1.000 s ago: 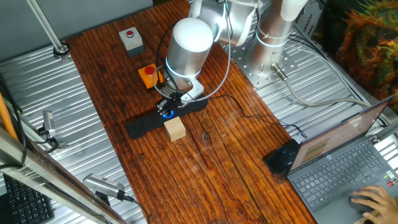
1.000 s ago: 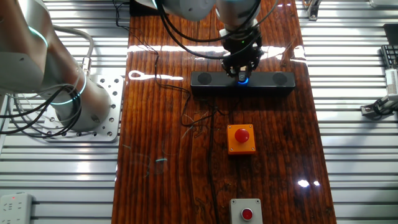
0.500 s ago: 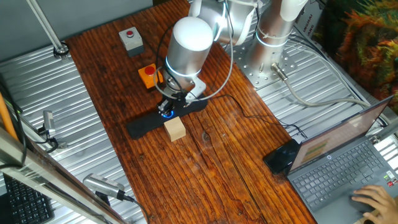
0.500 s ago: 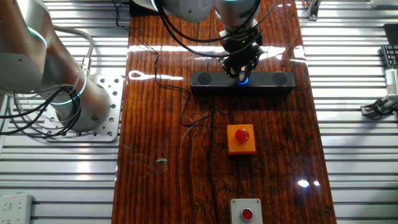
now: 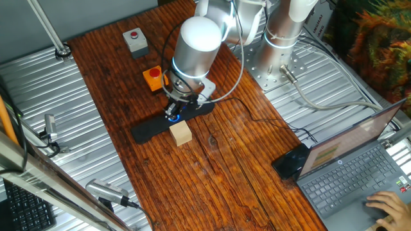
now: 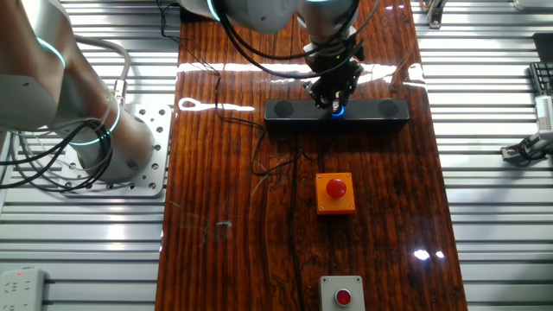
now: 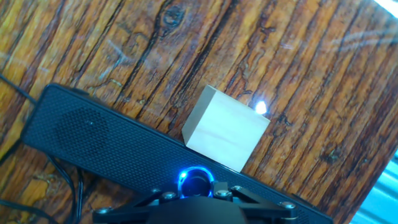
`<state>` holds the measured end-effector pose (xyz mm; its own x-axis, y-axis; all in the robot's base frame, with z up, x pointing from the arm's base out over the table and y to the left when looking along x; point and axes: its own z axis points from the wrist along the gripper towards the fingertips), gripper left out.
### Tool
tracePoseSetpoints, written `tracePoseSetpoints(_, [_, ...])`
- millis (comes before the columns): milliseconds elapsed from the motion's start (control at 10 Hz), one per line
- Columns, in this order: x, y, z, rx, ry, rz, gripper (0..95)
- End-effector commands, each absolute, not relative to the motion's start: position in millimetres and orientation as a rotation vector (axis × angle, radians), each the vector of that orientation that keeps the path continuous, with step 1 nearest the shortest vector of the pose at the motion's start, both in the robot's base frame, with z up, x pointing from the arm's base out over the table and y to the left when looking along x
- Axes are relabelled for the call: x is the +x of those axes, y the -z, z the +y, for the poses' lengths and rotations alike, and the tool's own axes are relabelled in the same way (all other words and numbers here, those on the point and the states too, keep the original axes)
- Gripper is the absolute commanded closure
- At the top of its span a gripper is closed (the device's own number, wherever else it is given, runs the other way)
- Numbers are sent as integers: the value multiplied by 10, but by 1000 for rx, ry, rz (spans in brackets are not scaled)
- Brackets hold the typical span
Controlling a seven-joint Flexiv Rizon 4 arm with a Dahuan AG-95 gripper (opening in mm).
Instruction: Turn the knob to decrease the volume of the speaker
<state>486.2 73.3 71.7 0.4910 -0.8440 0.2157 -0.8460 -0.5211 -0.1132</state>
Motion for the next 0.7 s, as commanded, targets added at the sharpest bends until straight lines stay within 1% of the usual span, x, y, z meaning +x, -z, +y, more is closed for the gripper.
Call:
tracePoseSetpoints(100, [4865,-718,733,2721,-365,-1517,950])
tracePoseSetpoints(500, [4865,-718,733,2678,-358,-1591,950])
tracePoseSetpoints(600, [4865,-718,733,2670,-360,-1599,760])
tracePoseSetpoints(700, [4865,-718,733,2664,-354,-1610,760])
